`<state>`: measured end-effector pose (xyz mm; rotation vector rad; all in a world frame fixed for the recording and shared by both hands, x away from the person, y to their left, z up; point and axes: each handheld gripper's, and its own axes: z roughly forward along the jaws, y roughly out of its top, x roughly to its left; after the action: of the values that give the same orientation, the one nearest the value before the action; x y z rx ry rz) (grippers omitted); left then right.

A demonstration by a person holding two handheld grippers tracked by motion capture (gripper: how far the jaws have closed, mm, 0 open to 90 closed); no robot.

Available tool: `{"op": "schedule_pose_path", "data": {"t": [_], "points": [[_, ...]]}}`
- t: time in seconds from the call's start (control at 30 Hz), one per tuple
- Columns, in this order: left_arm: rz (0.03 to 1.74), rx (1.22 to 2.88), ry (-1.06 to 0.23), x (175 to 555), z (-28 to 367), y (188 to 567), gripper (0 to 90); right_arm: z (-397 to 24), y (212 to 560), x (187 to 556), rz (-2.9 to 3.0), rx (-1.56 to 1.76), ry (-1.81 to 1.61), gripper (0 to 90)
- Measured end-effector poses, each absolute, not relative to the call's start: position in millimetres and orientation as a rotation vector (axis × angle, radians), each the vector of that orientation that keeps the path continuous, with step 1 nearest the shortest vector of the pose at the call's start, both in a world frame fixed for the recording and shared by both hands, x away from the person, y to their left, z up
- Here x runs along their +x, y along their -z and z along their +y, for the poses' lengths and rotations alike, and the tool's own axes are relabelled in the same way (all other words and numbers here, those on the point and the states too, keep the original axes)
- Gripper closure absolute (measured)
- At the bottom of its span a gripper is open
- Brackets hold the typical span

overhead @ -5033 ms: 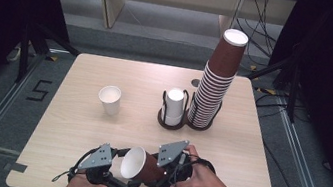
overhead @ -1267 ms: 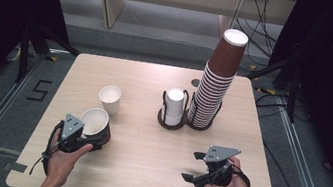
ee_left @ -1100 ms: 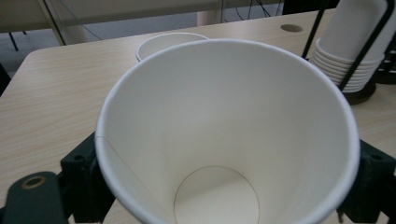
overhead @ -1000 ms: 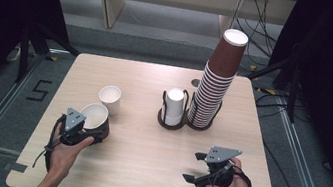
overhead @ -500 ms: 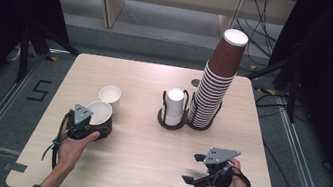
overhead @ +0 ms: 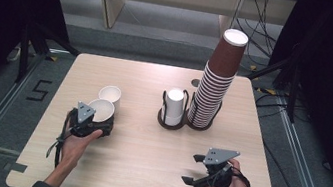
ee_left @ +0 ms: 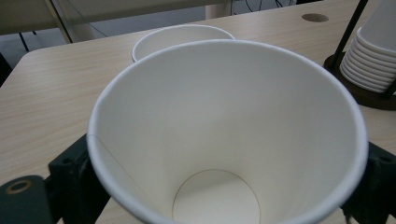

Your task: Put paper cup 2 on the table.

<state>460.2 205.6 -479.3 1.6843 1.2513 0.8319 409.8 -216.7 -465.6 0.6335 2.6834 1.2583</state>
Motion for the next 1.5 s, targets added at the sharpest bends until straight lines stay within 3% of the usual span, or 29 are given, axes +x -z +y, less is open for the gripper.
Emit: {"op": "schedule_pose_path", "data": {"t": [0.67, 1.5], "points": [[1.299, 1.715, -0.743, 456, 212, 484, 10.7, -217, 467, 410, 2.686, 0.619, -1.256, 16.2], [1.314, 1.754, -0.728, 437, 216, 495, 14.5, -219, 469, 407, 2.701, 0.645, -1.255, 16.4]]}}
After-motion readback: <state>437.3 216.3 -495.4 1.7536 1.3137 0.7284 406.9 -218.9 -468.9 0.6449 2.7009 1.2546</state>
